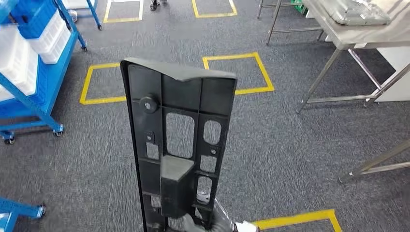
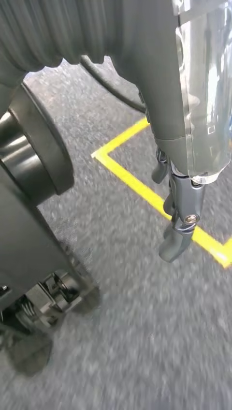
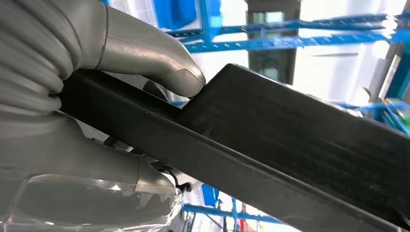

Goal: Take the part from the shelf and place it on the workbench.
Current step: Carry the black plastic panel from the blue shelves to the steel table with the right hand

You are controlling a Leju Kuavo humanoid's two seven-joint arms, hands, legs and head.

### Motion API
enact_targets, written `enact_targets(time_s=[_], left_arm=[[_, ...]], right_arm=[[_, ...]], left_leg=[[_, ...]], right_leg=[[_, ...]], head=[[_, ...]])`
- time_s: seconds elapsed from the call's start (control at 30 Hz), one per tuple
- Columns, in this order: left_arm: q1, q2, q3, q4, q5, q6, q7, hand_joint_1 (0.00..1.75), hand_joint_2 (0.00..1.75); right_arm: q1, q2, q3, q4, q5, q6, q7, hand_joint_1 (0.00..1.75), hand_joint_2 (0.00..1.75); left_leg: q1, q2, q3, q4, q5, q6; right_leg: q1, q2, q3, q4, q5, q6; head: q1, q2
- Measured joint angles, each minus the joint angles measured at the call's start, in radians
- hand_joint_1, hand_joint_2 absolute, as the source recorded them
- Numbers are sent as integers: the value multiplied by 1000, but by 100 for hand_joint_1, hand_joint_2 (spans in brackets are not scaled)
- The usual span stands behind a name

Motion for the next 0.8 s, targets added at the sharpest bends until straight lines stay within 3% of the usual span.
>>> enact_targets(time_s=[0.03, 0.1, 0.13, 0.17, 0.23, 0.3, 0.37, 0.43, 0.5, 0.57, 0.63, 0.67, 0.7, 0.73, 0.8], left_arm=[[0, 0, 0, 0, 0, 0, 0, 0, 175], [4, 0, 0, 0, 0, 0, 0, 0, 175], [4, 0, 0, 0, 0, 0, 0, 0, 175], [4, 0, 0, 0, 0, 0, 1, 0, 175], [2, 1, 0, 0, -2, 0, 2, 0, 175], [3, 2, 0, 0, -3, 0, 3, 0, 175], [2, 3, 0, 0, -4, 0, 4, 0, 175], [0, 2, 0, 0, -4, 0, 4, 0, 175], [-2, 0, -2, 0, -4, 0, 2, 0, 175], [1, 0, -3, 0, -4, 0, 2, 0, 175], [5, 1, -3, 0, -4, 0, 2, 0, 175], [6, 1, -3, 0, -4, 0, 2, 0, 175], [5, 1, -3, 0, -4, 0, 2, 0, 175], [5, 1, -3, 0, -4, 0, 2, 0, 175], [4, -1, -3, 0, -4, 1, 3, 0, 175]], right_arm=[[0, 0, 0, -1, 0, 0, 0, 175, 175], [0, 1, 0, -1, 0, 0, 1, 175, 175], [1, 1, 0, -1, 0, 0, 1, 175, 175], [1, 1, 0, -1, 0, 0, 1, 175, 175], [2, 1, 0, -1, 0, 0, 1, 175, 175], [1, 1, 0, -1, 0, 0, 1, 175, 175], [1, 1, -1, -2, 0, -1, 1, 175, 175], [3, 0, -1, -2, 0, -1, 2, 175, 175], [3, -1, -2, -3, 1, -1, 2, 175, 175], [2, -1, -2, -3, 1, -1, 2, 175, 175], [3, -1, -2, -3, 1, -1, 2, 175, 175], [3, -1, -2, -3, 1, -2, 2, 175, 175], [3, -1, -2, -3, 1, -2, 2, 175, 175], [3, -1, -2, -3, 1, -2, 2, 175, 175], [2, -1, -2, -4, 1, -2, 2, 175, 175]], left_leg=[[2, -29, -26, 58, -31, -1], [2, -52, -97, 197, -88, -3], [2, -55, -122, 237, -94, -4], [2, -56, -128, 239, -79, -4], [4, -71, -86, 128, 1, -2], [8, -116, -35, 4, 53, 0], [8, -139, -21, -33, 54, 7], [6, -120, -19, -37, 58, 20], [7, -97, -17, -43, 62, 33], [4, -70, -16, -45, 61, 41], [0, -41, -16, -44, 58, 43], [-2, -27, -14, -44, 55, 43], [-2, -15, -11, -44, 53, 42], [-3, -3, -7, -44, 49, 41], [-6, 16, 3, -45, 42, 35]], right_leg=[[-2, 10, 3, -3, 1, -4], [-2, 35, 4, -1, 0, -9], [-2, 50, 4, 0, -1, -9], [-2, 64, 5, 2, -2, -8], [-3, 94, 10, 8, -7, -3], [-3, 119, 7, 18, -13, 7], [-4, 139, -2, 22, -12, 19], [-8, 147, -8, 22, -11, 30], [-6, 100, -28, 64, -37, 39], [-5, 38, -89, 187, -101, 47], [-8, 21, -152, 307, -142, 50], [-8, 18, -158, 317, -134, 50], [-8, 14, -143, 284, -109, 48], [-5, 3, -107, 215, -72, 43], [6, -49, -33, 74, -23, 26]], head=[[0, 0], [0, 0], [0, 0], [0, 0], [0, 0], [0, 0], [0, 0], [0, 0], [0, 0], [0, 0], [0, 0], [0, 0], [0, 0], [0, 0], [0, 0]])
